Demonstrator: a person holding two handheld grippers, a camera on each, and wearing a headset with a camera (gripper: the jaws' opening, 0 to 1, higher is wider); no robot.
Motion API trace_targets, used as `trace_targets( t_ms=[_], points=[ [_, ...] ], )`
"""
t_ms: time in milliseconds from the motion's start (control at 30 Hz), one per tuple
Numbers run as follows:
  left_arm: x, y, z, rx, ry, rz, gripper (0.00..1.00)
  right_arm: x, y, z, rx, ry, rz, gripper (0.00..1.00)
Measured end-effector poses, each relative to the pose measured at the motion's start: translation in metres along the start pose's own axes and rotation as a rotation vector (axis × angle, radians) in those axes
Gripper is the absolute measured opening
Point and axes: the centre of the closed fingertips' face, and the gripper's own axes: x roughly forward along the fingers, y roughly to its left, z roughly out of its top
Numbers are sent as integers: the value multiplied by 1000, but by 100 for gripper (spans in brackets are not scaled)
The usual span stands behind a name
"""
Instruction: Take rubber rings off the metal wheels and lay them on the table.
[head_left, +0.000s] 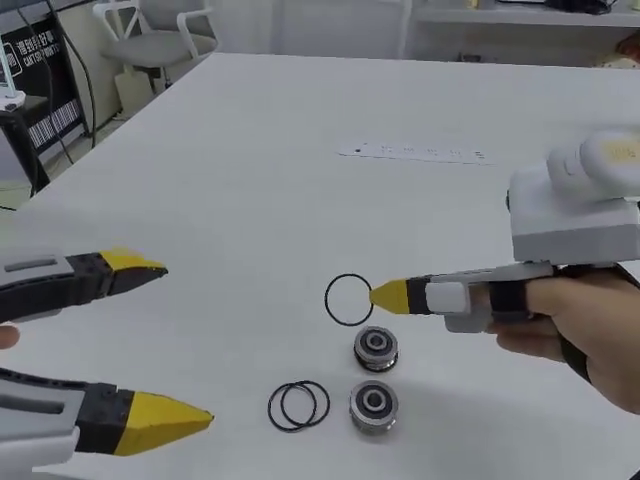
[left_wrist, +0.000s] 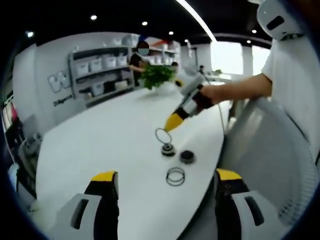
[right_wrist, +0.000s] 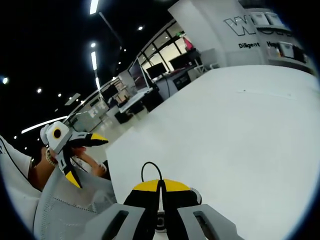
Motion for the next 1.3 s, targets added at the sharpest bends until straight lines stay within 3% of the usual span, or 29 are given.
trace_targets(
  t_ms=[200,600,900,1300],
  points=[
    [1,-7,-11,-35,15,-6,80,7,9,-7,-32,42,18,0],
    [5,-14,-14,-65,17,-29,81,23,22,-36,-99,170,45,0],
    [7,-17,-19,-59,46,-43,81,31,21,-52,-132,235,47,0],
    [7,-16,-19,-77,35,-41,80,37,12,-65,-170,302,12,0]
  ],
)
